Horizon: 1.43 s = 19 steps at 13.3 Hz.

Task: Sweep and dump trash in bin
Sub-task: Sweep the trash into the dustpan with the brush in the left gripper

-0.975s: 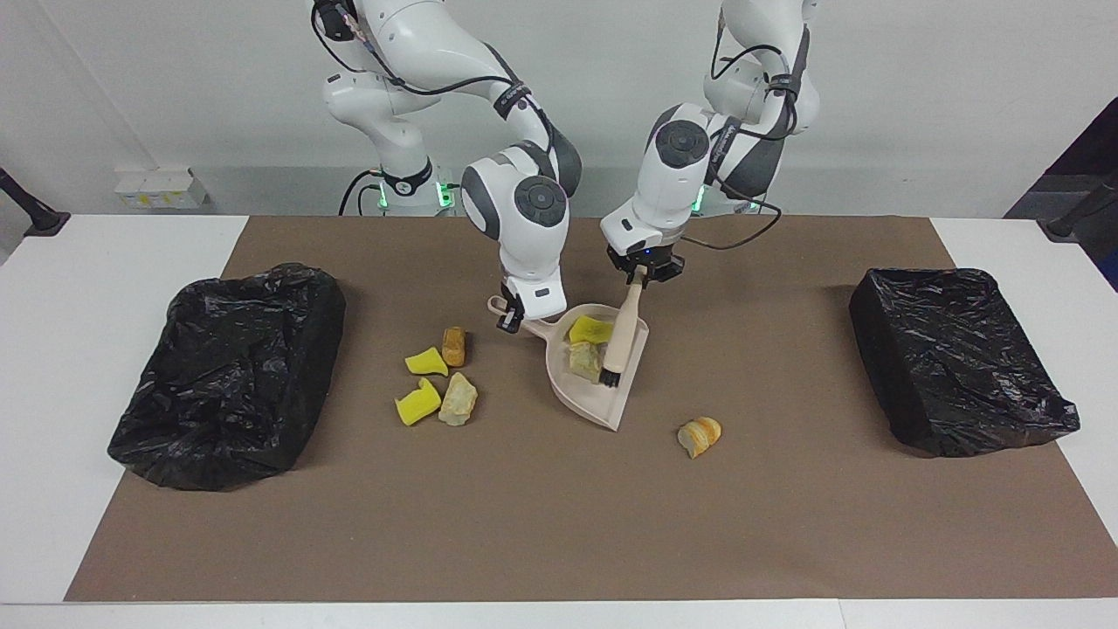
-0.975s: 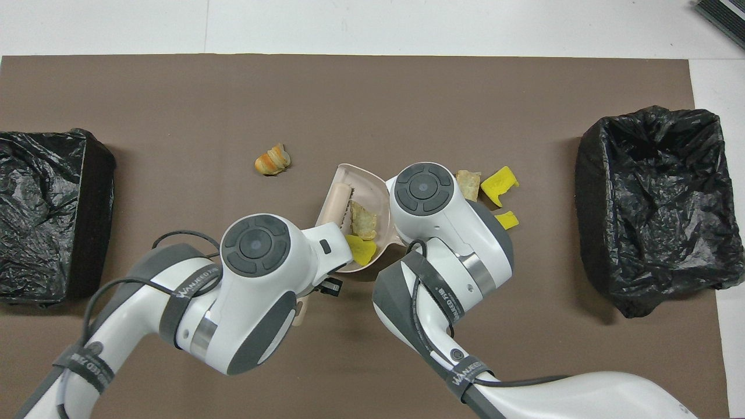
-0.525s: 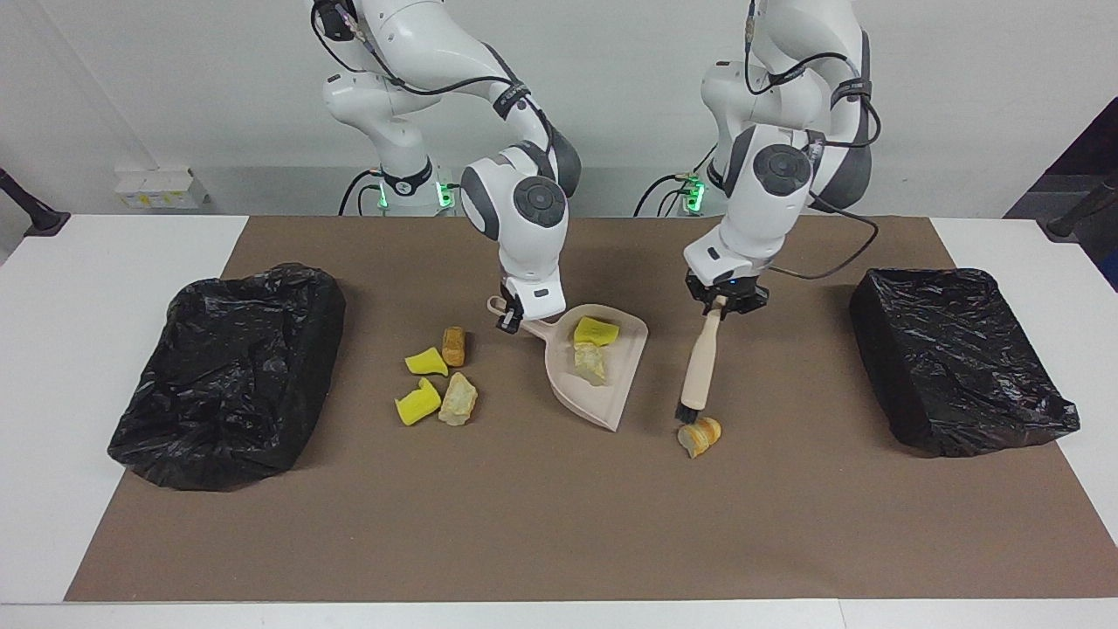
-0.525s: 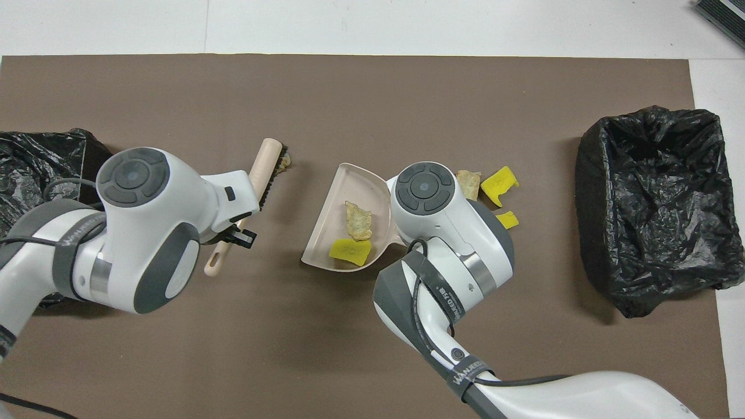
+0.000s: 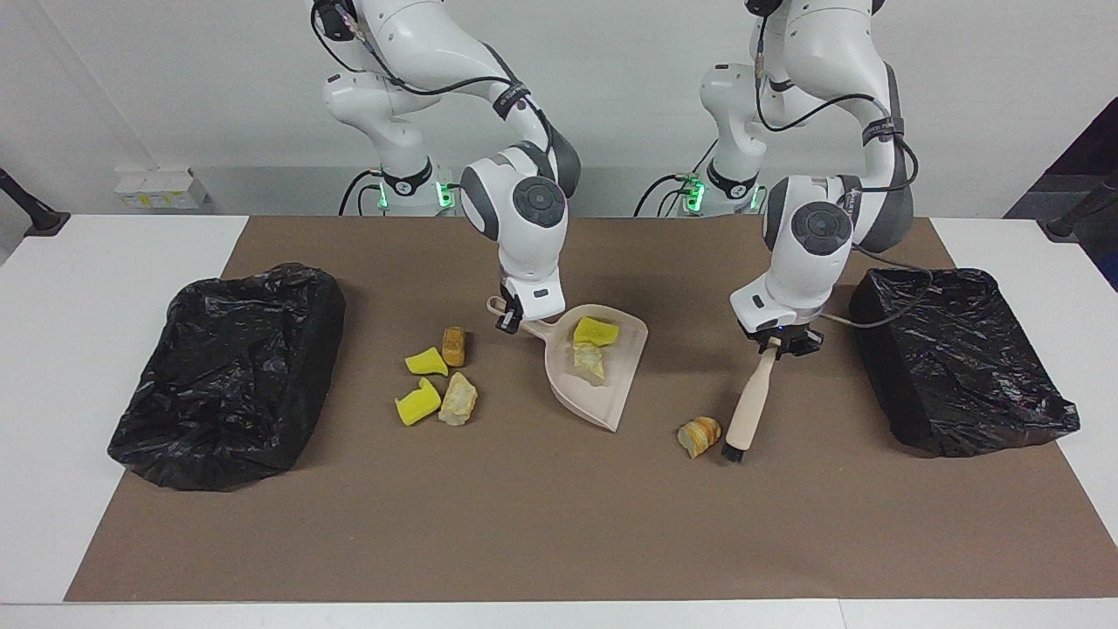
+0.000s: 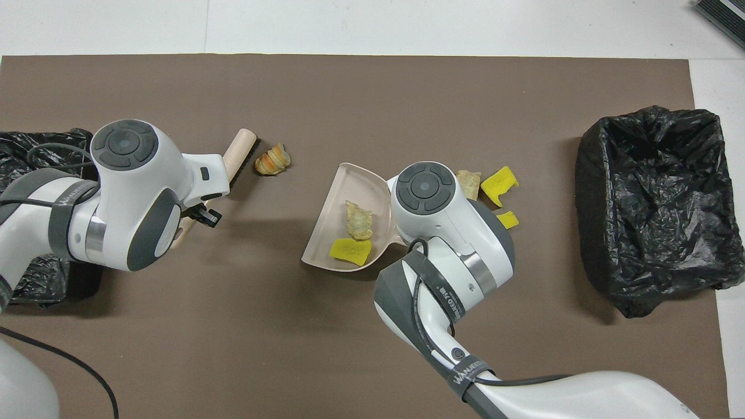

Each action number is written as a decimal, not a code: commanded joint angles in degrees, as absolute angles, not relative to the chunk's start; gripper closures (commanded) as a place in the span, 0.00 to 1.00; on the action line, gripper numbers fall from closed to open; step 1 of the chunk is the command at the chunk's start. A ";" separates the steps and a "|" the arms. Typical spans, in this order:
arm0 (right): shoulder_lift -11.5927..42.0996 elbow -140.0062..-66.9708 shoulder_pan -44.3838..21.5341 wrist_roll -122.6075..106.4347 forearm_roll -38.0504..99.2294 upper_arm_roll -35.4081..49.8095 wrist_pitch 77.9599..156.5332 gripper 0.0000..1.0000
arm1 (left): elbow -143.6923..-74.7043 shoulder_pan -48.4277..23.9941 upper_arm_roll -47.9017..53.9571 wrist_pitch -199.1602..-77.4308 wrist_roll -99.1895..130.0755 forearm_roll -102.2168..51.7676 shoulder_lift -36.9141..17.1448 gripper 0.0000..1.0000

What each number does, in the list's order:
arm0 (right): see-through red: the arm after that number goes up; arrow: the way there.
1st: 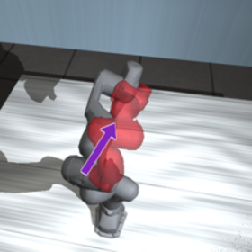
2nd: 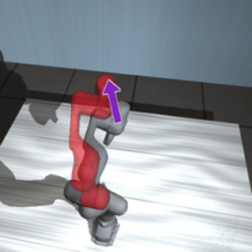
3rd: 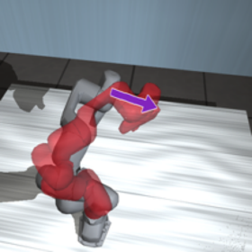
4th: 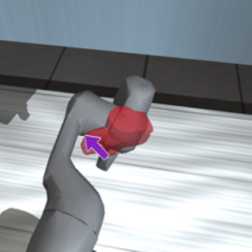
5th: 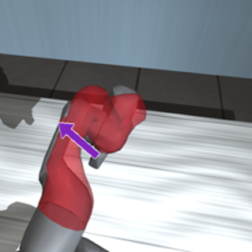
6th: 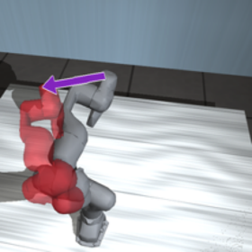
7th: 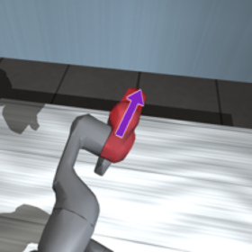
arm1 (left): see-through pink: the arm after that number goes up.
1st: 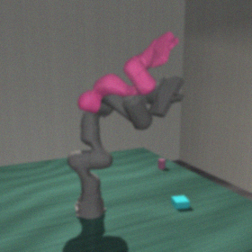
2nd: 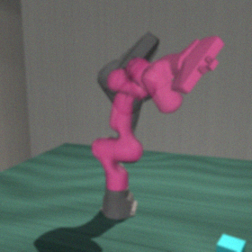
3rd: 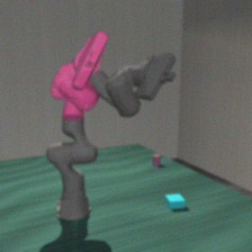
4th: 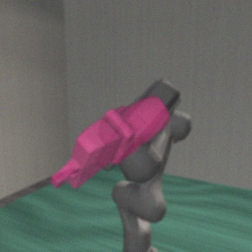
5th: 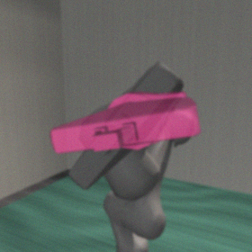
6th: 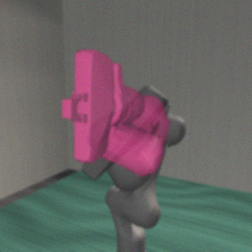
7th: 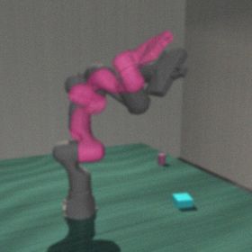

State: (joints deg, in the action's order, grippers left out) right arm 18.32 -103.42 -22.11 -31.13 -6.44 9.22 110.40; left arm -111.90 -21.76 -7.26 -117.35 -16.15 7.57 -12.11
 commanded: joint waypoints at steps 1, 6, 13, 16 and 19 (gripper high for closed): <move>17.84 -104.41 -21.44 -29.27 -7.65 9.67 111.45 1.00 | -115.30 -24.42 -6.77 -116.72 -18.01 8.79 -9.07 1.00; 17.84 -104.41 -21.45 -29.27 -7.65 9.67 111.45 1.00 | -118.64 -31.01 -6.59 -116.99 -20.40 5.20 -6.77 1.00; 17.84 -104.41 -21.44 -29.27 -7.65 9.67 111.45 1.00 | -116.38 -36.75 -6.94 -112.08 -11.43 -3.16 -4.32 1.00; 17.84 -104.41 -21.27 -29.27 -7.65 9.67 111.01 1.00 | -116.28 -36.65 -7.38 -108.38 0.04 -3.08 -2.38 1.00; 17.14 -104.24 -20.49 -29.35 -7.65 9.41 110.30 1.00 | -117.24 -37.09 -7.12 -107.93 14.63 -3.08 -1.50 1.00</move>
State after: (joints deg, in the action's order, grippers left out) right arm 18.29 -103.45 -21.89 -31.10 -6.44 9.13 110.40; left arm -116.14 -36.53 -7.09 -108.76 7.47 -2.46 -2.88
